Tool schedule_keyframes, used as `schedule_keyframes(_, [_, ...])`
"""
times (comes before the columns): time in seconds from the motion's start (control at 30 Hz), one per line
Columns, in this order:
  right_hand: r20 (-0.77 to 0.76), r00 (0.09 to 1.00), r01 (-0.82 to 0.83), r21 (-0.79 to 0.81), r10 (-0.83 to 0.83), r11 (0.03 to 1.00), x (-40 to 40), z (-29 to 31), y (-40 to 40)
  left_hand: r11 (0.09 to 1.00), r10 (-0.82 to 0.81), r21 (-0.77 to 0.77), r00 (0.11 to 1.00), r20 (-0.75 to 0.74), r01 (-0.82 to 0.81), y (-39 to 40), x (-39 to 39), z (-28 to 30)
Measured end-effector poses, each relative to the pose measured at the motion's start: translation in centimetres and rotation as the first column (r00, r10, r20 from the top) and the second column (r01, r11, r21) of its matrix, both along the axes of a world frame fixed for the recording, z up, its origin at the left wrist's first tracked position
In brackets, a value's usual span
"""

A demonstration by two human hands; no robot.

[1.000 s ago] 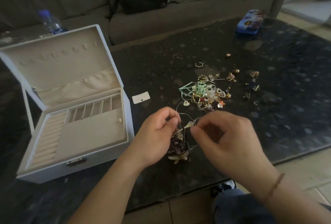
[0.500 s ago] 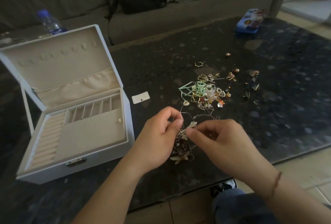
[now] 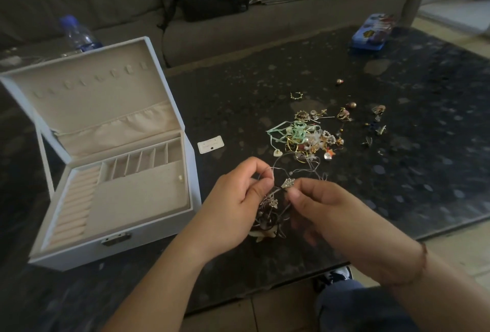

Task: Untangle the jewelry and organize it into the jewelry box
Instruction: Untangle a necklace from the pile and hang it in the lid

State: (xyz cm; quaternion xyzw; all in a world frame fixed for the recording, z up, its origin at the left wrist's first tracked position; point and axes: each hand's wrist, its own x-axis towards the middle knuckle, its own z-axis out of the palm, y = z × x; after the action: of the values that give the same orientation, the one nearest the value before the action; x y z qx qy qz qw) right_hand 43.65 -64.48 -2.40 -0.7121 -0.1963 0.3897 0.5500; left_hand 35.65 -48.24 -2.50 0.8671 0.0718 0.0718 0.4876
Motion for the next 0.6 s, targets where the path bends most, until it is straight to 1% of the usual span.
schedule_keyframes(0.1, [-0.003, 0.998, -0.058, -0.007, 0.058, 0.998, 0.21, 0.23, -0.20, 1.000, -0.009, 0.005, 1.000, 0.005, 0.009, 0.13, -0.07, 0.13])
schedule_keyframes(0.23, [-0.035, 0.999, -0.040, 0.006, 0.040, 0.999, 0.60, 0.39, -0.28, 0.999, -0.003, 0.033, 0.999, 0.042, 0.001, 0.09, -0.01, 0.28])
schedule_keyframes(0.3, [-0.030, 0.999, -0.034, 0.038, 0.035, 0.999, 0.67, 0.30, -0.28, 1.000, 0.003, 0.029, 0.999, 0.053, -0.005, 0.23, 0.07, 0.31])
schedule_keyframes(0.37, [-0.058, 0.998, -0.029, 0.092, 0.035, 0.995, 0.68, 0.33, -0.31, 1.000, 0.006, 0.019, 0.998, 0.056, -0.007, 0.35, 0.08, 0.31])
schedule_keyframes(0.43, [-0.073, 0.994, -0.069, 0.121, 0.078, 0.990, 0.70, 0.46, -0.38, 0.999, 0.005, 0.037, 0.998, 0.058, -0.007, 0.46, 0.03, 0.35])
schedule_keyframes(0.5, [-0.042, 0.993, -0.106, 0.111, 0.111, 0.988, 0.75, 0.39, -0.44, 0.998, 0.008, 0.060, 0.998, 0.063, -0.011, 0.55, -0.04, 0.43])
schedule_keyframes(0.6, [0.115, 0.992, -0.067, 0.062, 0.059, 0.996, 0.87, -0.01, -0.40, 0.995, 0.033, 0.087, 0.997, 0.072, -0.039, 0.78, -0.09, 0.64])
